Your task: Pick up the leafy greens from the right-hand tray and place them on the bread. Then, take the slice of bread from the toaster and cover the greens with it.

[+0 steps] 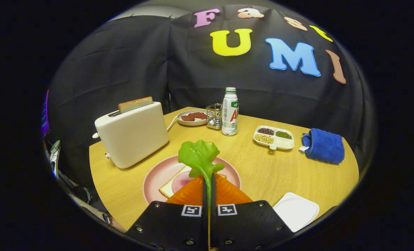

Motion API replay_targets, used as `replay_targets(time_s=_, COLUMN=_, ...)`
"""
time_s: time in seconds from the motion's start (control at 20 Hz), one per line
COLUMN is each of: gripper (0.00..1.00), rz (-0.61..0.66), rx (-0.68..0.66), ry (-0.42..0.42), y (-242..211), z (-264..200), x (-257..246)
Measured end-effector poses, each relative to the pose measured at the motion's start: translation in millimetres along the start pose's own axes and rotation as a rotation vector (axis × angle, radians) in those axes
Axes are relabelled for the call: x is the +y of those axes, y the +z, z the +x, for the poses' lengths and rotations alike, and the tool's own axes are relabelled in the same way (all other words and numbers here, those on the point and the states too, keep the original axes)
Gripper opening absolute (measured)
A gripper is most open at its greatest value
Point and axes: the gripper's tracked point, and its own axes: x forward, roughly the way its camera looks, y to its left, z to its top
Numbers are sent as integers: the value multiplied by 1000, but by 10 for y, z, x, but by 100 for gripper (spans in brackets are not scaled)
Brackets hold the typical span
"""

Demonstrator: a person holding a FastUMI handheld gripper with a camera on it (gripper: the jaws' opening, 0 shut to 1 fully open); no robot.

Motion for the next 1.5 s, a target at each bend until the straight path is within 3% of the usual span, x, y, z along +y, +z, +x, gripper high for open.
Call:
replay_targets(time_s=0.4, gripper=6, rz=-31, rx=48, ry=21, y=-130, z=253, x=225)
replay_targets(time_s=0.5, gripper=20, rz=-51, rx=59, ry=35, y=-170, z=265, x=280)
replay_targets(time_s=0.65, gripper=90, rz=-75, rx=44, ry=18, y=-156, z=265, x=275)
replay_targets(time_s=0.7, gripper=98, rz=-82, rx=28, ry=3, y=-112, z=263, x=253)
replay_targets(time_s=1.15, gripper=98, rz=-50, rx=-155, ry=-11, y=501, z=24, x=531)
replay_targets(time_s=1.5, gripper=98, rz=-51, rx=-294, ry=87, y=1001, z=-108, x=1323)
